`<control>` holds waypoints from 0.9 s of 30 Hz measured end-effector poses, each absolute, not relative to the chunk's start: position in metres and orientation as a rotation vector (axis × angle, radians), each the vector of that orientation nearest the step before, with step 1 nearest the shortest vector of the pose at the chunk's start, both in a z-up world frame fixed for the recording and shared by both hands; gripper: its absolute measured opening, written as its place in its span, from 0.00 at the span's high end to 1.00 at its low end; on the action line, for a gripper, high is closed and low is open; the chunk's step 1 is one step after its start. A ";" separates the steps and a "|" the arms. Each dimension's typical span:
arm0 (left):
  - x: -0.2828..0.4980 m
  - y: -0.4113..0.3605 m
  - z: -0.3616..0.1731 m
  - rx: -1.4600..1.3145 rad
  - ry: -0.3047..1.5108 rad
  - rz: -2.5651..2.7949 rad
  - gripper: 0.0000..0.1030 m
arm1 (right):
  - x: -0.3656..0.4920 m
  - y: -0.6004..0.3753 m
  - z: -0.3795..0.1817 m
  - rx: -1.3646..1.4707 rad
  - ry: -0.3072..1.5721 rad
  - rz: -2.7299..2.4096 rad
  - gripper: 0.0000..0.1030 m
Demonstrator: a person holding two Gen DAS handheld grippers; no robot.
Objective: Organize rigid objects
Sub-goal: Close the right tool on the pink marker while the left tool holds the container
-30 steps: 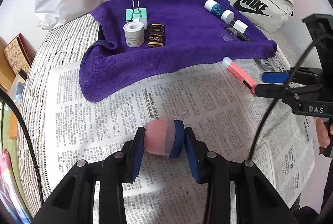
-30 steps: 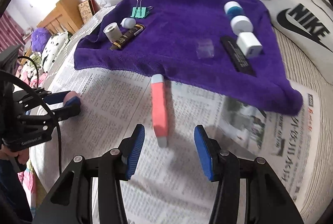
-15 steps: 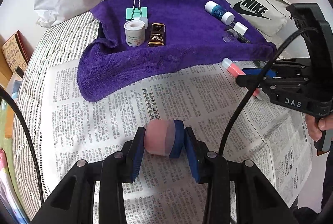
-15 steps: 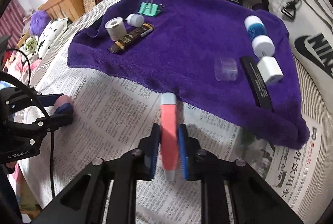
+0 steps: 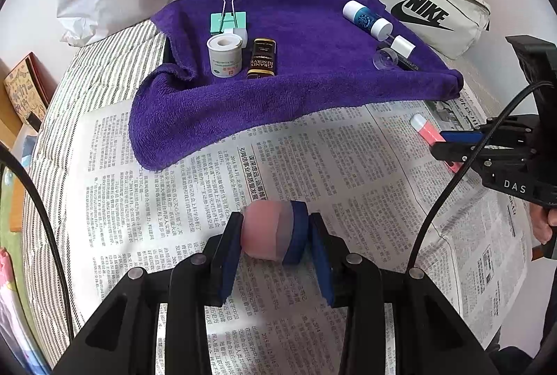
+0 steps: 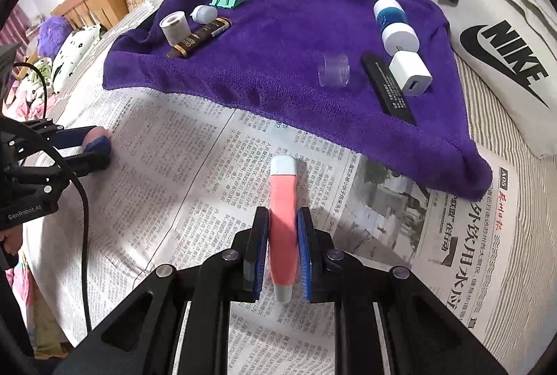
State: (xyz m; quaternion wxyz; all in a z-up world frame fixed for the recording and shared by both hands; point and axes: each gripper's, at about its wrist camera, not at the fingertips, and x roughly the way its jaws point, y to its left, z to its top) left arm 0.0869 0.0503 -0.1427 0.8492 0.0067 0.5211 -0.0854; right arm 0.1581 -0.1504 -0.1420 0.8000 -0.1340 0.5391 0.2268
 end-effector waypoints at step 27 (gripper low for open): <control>0.094 0.044 -0.107 0.023 1.036 -0.165 0.65 | 0.154 -0.182 -0.108 -0.226 1.102 0.505 0.84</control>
